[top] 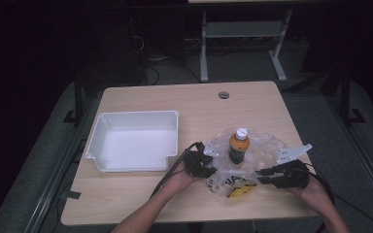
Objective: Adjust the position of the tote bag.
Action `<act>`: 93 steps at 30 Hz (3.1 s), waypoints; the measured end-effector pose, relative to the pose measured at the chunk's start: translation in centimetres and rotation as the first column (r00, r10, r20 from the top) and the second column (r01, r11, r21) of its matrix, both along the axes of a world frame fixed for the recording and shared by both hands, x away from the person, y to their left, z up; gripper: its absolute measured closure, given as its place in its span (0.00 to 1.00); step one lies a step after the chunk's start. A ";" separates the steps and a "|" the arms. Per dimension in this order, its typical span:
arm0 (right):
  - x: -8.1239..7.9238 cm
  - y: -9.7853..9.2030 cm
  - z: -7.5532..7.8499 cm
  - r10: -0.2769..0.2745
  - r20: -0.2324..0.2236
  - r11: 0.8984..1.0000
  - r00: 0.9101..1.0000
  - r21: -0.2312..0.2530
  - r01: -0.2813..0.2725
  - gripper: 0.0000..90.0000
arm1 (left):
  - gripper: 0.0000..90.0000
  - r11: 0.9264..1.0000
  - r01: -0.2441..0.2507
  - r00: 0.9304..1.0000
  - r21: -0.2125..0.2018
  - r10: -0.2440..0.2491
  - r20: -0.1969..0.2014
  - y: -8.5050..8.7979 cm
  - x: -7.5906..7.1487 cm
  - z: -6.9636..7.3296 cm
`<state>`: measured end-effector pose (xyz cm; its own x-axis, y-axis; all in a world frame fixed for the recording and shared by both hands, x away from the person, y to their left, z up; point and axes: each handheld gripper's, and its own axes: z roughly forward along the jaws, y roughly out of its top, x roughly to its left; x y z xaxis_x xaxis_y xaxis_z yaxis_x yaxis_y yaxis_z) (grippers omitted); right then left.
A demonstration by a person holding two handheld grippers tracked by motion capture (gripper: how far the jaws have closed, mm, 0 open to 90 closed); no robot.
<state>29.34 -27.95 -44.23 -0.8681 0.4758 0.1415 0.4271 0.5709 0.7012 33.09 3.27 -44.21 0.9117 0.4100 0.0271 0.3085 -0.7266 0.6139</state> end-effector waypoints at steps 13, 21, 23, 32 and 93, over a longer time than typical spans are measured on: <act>-1.5 -1.4 2.6 -0.078 0.091 0.993 0.993 0.092 0.070 0.44 | 0.41 0.990 0.107 0.994 -0.092 -0.104 0.035 0.8 -1.6 3.5; -2.3 -2.0 3.3 -0.130 0.110 0.987 0.985 0.113 0.118 0.35 | 0.29 0.987 0.115 0.993 -0.112 -0.111 0.043 1.3 -1.4 5.3; -2.6 -2.4 3.4 -0.152 0.113 0.983 0.982 0.117 0.139 0.32 | 0.27 0.985 0.113 0.993 -0.131 -0.107 0.051 1.3 -1.2 6.1; -2.6 -3.2 3.5 -0.195 0.109 0.975 0.975 0.130 0.181 0.28 | 0.24 0.984 0.130 0.990 -0.126 -0.121 0.072 0.8 -0.7 7.8; -2.6 -3.9 3.6 -0.224 0.151 0.970 0.963 0.131 0.206 0.27 | 0.64 0.971 0.220 0.975 -0.092 -0.218 0.035 -6.8 5.2 11.2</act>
<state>26.75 -31.89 -40.61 -0.7627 0.6429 0.0699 0.4056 0.3914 0.8260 38.26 -3.51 -32.99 0.9791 0.2022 0.0212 0.1323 -0.7127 0.6889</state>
